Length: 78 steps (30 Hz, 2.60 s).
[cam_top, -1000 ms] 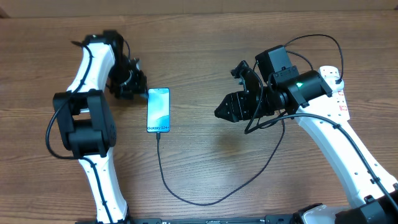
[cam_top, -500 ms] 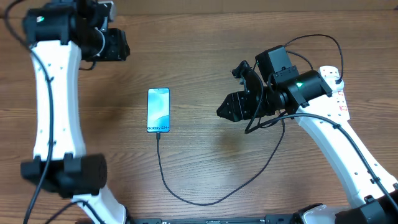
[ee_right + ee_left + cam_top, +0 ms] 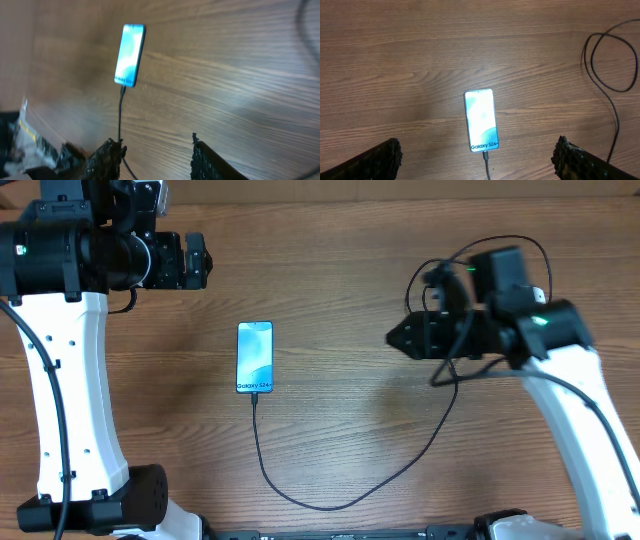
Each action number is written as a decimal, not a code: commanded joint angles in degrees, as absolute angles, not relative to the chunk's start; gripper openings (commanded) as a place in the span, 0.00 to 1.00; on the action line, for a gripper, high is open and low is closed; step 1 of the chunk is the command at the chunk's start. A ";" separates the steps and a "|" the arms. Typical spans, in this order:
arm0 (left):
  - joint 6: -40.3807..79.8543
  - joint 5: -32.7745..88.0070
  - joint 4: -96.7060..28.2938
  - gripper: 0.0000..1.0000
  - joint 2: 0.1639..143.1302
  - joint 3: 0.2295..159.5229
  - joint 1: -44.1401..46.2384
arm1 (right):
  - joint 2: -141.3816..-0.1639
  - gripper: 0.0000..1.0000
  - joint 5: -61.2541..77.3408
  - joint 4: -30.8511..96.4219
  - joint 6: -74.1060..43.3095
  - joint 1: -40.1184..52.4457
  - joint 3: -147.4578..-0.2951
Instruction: Plug charger to phone and switch on socket
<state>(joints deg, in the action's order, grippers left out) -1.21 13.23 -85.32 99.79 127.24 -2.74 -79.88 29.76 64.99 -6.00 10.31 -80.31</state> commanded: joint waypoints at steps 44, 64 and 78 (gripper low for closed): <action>-1.06 13.52 -85.27 1.00 99.33 127.87 -2.98 | -73.41 0.49 23.59 73.67 -12.49 -19.68 -81.49; -1.06 13.52 -85.27 1.00 99.33 127.87 -2.98 | -85.06 0.23 36.73 65.30 -13.85 -31.75 -81.49; -1.06 13.52 -85.27 0.99 99.33 127.87 -2.98 | -91.42 0.04 37.63 53.65 -19.14 -43.35 -80.55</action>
<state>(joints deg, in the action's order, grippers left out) -1.21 13.23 -85.34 99.79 127.24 -2.74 -89.78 36.29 55.18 -17.19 -41.56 -80.34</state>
